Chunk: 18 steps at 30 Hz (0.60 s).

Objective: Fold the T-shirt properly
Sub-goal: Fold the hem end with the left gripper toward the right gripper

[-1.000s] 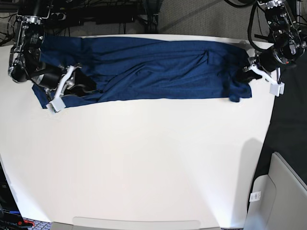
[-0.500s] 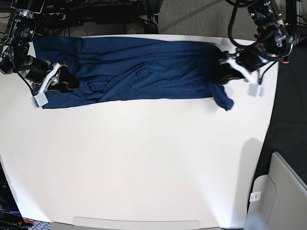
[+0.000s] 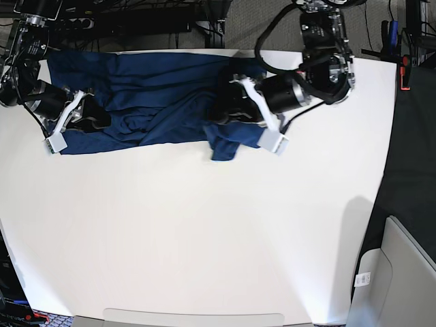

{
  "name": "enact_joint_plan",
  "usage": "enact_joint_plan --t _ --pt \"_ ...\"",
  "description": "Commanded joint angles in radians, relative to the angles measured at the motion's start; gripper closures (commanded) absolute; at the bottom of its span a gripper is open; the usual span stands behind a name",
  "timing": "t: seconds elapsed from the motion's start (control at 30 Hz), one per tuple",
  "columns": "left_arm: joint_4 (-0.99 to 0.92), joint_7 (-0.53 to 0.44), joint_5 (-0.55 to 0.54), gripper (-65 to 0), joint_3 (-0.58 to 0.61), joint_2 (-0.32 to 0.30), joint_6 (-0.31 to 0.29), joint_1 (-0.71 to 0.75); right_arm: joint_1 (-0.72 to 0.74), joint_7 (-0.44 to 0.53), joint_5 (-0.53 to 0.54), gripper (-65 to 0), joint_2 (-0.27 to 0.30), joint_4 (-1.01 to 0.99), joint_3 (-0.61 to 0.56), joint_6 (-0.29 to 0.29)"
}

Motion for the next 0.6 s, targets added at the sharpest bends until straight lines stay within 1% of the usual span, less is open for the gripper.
enact_joint_plan --t 0.0,0.13,0.2,0.37,0.57 --pt "0.018 0.004 -0.033 -0.5 0.034 0.017 -0.007 -0.020 0.014 0.023 0.005 -22.2 0.017 0.011 0.009 0.006" --pt "0.016 0.000 -0.013 -0.5 0.067 0.020 -0.005 -0.051 0.022 0.025 -0.034 -22.2 0.017 0.011 0.009 0.006" --pt "0.013 0.000 -0.012 -0.5 0.102 0.020 -0.005 -0.057 0.023 0.025 -0.051 -22.2 0.017 0.011 0.009 0.006" --pt "0.013 0.002 0.024 -0.7 0.185 0.020 -0.005 -0.089 0.053 0.020 -0.057 -22.2 0.015 0.011 0.009 0.006" --pt "0.005 0.008 0.036 -7.8 0.255 0.020 -0.005 -0.126 0.077 0.020 -0.095 -22.2 0.015 0.010 0.007 0.006"
